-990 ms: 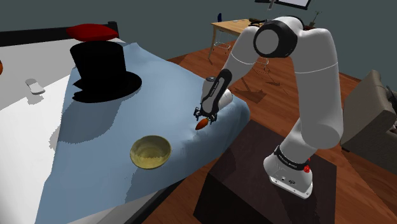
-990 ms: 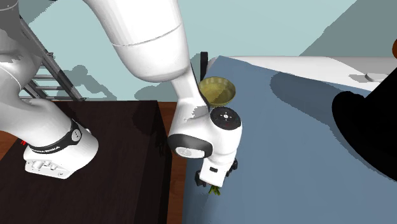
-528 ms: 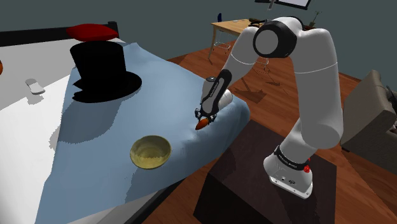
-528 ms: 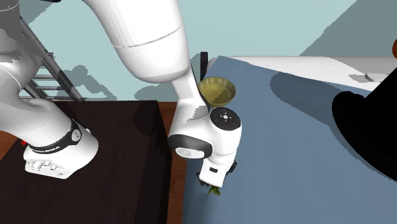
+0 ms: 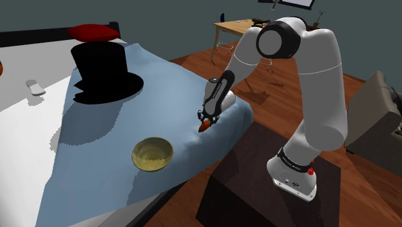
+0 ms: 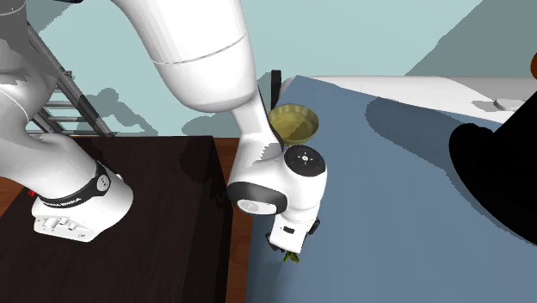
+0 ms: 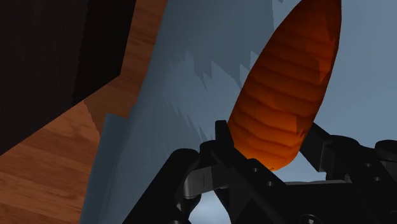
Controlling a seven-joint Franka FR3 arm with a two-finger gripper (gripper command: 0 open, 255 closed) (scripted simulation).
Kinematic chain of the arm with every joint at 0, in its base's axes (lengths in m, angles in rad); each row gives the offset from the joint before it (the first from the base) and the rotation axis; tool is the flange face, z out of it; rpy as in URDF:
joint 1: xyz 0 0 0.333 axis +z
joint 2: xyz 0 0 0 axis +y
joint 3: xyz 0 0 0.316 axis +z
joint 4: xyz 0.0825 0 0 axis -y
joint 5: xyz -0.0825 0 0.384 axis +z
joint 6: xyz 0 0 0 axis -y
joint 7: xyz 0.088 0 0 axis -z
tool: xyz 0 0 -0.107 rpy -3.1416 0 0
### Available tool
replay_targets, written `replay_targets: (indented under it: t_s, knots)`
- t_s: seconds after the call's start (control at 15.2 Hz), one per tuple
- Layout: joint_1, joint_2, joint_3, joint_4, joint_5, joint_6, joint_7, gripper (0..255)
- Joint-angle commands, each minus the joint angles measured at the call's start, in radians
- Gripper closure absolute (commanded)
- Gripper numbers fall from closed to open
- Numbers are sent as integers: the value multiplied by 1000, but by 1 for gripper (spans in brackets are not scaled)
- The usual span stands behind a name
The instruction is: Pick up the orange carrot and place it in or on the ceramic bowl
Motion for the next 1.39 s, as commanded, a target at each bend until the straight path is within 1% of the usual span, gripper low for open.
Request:
replay_targets:
  t_s: [0.0,0.66,1.32]
  knots:
    - [0,0,0,0,0,0,0,255]
    - [29,-151,-34,-55,-20,-97,7,255]
    - [57,-297,-70,-87,-53,-210,24,255]
